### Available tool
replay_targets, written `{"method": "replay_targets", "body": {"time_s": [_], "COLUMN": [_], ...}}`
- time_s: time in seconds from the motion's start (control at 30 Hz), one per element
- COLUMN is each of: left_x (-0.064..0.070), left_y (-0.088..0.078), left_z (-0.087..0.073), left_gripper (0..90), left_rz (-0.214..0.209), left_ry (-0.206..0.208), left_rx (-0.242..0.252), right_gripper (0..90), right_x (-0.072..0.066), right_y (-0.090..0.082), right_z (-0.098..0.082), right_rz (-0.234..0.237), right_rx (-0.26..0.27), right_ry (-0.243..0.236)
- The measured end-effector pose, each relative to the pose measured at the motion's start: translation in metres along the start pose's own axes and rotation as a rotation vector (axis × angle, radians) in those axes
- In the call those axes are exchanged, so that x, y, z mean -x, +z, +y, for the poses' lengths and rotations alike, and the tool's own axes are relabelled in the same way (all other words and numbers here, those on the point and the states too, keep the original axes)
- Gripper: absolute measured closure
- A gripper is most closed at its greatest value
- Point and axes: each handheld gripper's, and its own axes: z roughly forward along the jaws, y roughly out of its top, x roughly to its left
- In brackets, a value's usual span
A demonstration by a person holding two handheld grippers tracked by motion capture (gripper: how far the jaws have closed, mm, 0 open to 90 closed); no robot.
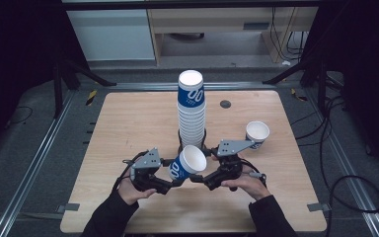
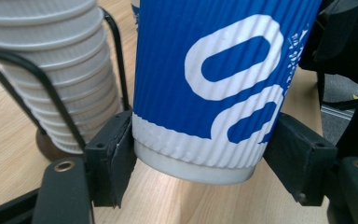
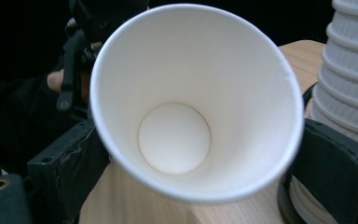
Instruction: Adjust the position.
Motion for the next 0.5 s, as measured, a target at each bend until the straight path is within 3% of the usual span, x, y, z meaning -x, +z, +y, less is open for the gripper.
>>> {"method": "replay_targets", "body": {"time_s": [0.27, 0.5], "left_x": [0.0042, 0.0058], "left_y": [0.0036, 0.0068], "left_z": [0.0013, 0.0003], "left_gripper": [28.0, 27.9], "left_rz": [0.001, 0.002], "left_ry": [0.007, 0.004], "left_rx": [0.004, 0.000], "right_gripper": [12.6, 18.7], "right_x": [-0.0003, 0.0001], "right_y": [0.0078, 0.0072], "right_z": [-0.0027, -0.0051], "right_rz": [0.026, 0.041], "right_rx": [0.032, 0.032], "right_ry": [0.039, 0.045]}}
